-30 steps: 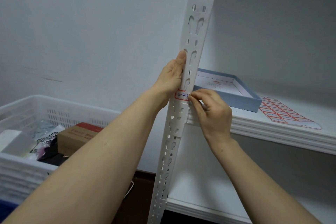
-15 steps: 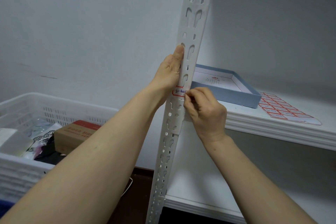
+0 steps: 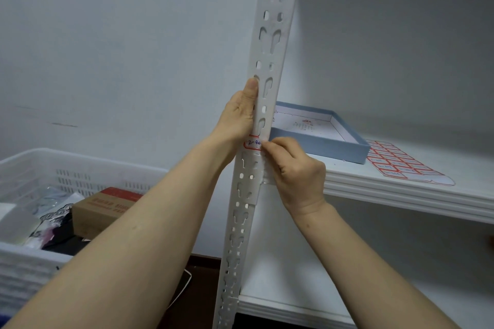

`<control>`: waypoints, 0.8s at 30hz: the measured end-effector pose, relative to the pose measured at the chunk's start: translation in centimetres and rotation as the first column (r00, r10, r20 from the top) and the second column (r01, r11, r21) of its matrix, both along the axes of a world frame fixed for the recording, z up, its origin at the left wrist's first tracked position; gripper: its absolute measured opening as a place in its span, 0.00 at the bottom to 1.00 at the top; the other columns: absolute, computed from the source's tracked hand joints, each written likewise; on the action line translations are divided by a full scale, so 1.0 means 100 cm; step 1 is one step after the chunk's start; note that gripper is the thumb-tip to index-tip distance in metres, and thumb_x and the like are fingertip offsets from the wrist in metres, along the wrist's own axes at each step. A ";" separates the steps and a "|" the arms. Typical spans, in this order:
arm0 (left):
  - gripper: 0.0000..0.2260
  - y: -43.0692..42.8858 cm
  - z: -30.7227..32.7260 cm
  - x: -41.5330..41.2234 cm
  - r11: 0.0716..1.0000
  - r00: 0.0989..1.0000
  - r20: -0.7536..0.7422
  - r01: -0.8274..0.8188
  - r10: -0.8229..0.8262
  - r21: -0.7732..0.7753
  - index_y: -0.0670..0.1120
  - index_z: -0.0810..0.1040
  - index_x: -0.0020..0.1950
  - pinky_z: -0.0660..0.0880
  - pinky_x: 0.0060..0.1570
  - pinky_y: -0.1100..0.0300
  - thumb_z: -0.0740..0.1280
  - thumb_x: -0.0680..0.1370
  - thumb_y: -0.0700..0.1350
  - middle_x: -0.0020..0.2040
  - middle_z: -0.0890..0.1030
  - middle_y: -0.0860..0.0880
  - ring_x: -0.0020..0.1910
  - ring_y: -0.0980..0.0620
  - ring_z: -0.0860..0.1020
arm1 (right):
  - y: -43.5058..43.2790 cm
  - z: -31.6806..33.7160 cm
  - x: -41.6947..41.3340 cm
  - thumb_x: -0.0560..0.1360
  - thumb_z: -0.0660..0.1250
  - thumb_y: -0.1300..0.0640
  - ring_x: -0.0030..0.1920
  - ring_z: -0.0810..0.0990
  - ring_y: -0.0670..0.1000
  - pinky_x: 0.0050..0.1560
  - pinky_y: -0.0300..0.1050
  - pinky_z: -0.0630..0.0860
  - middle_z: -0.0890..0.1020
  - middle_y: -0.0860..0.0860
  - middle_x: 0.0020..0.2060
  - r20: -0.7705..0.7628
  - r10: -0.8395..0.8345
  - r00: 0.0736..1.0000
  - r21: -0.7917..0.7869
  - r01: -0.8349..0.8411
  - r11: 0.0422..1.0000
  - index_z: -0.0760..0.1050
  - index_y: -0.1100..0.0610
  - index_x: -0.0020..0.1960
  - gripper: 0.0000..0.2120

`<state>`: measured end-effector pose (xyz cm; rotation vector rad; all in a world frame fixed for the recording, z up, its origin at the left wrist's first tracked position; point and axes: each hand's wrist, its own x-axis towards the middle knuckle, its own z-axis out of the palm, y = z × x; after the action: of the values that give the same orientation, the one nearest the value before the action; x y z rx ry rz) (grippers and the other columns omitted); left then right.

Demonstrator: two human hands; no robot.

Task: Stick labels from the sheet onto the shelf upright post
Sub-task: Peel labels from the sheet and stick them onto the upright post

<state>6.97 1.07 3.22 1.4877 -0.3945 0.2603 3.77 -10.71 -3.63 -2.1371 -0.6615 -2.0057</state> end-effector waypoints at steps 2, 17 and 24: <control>0.25 -0.001 0.001 -0.002 1.000 1.000 0.021 0.010 -0.010 0.011 0.41 0.74 0.54 0.74 0.45 0.59 0.51 0.80 0.62 0.47 0.75 0.44 0.43 0.51 0.74 | 0.002 0.000 -0.002 0.81 0.55 0.52 0.25 0.77 0.53 0.22 0.36 0.71 0.83 0.52 0.37 -0.007 -0.015 1.000 0.005 0.015 1.000 0.83 0.60 0.43 0.21; 0.27 -0.002 0.003 -0.001 0.999 0.999 0.017 -0.028 0.028 0.028 0.41 0.74 0.57 0.74 0.47 0.59 0.51 0.80 0.62 0.50 0.78 0.42 0.45 0.50 0.75 | 0.003 -0.001 0.001 0.73 0.69 0.63 0.24 0.75 0.53 0.22 0.37 0.66 0.82 0.53 0.37 -0.009 -0.108 0.994 -0.070 0.108 0.992 0.82 0.61 0.44 0.03; 0.28 -0.002 0.001 0.000 1.000 0.999 0.015 -0.030 0.030 0.006 0.40 0.73 0.62 0.73 0.46 0.63 0.51 0.80 0.62 0.50 0.77 0.47 0.46 0.53 0.75 | 0.002 -0.003 0.006 0.78 0.62 0.60 0.27 0.77 0.54 0.21 0.40 0.70 0.82 0.52 0.38 -0.060 -0.060 0.996 -0.008 0.060 0.998 0.80 0.60 0.42 0.10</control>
<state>6.92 0.91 3.37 1.4998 -0.3856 0.2949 4.32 -10.53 -3.96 -2.2374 -0.6026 -1.9615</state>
